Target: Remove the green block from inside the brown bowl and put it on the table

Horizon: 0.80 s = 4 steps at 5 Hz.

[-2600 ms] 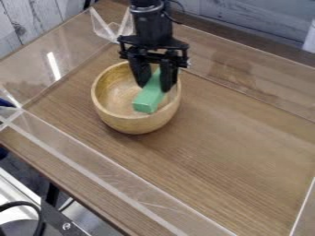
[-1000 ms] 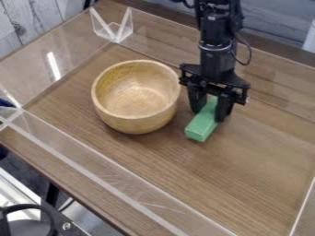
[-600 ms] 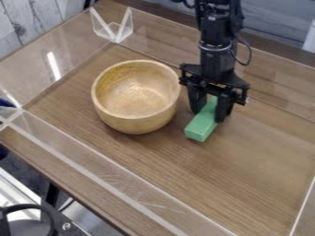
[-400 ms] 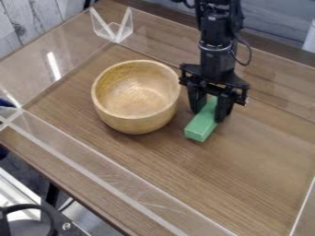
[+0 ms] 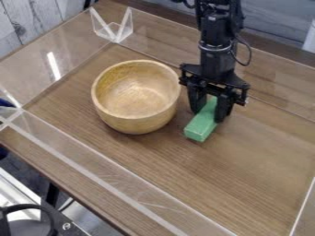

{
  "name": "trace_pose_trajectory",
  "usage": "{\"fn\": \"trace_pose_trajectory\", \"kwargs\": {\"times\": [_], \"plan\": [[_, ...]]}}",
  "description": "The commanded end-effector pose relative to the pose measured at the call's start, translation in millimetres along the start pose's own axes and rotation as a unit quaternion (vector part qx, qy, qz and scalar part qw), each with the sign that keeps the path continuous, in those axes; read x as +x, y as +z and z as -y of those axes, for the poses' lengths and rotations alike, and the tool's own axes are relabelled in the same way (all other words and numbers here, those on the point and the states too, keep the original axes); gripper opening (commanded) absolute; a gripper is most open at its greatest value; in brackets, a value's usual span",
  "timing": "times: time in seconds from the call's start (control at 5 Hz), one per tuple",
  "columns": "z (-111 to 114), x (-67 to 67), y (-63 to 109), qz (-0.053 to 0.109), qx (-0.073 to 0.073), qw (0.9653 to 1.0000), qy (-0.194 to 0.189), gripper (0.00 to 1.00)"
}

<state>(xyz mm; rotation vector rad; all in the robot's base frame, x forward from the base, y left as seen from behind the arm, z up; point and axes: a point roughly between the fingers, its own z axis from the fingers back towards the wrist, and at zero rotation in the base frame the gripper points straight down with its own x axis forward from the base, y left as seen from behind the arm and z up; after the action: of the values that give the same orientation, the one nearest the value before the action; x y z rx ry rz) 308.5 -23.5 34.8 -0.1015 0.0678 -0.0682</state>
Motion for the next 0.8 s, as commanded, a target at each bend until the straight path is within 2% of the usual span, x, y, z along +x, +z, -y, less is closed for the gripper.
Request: {"fn": "trace_pose_trajectory", "kwargs": {"times": [0.0, 0.6], "plan": [[-3.5, 4.3, 8.1, 0.013, 0.002, 0.9999, -0.003, 0.0], [-6.7, 3.6, 7.8, 0.01, 0.003, 0.9999, -0.004, 0.0]]}}
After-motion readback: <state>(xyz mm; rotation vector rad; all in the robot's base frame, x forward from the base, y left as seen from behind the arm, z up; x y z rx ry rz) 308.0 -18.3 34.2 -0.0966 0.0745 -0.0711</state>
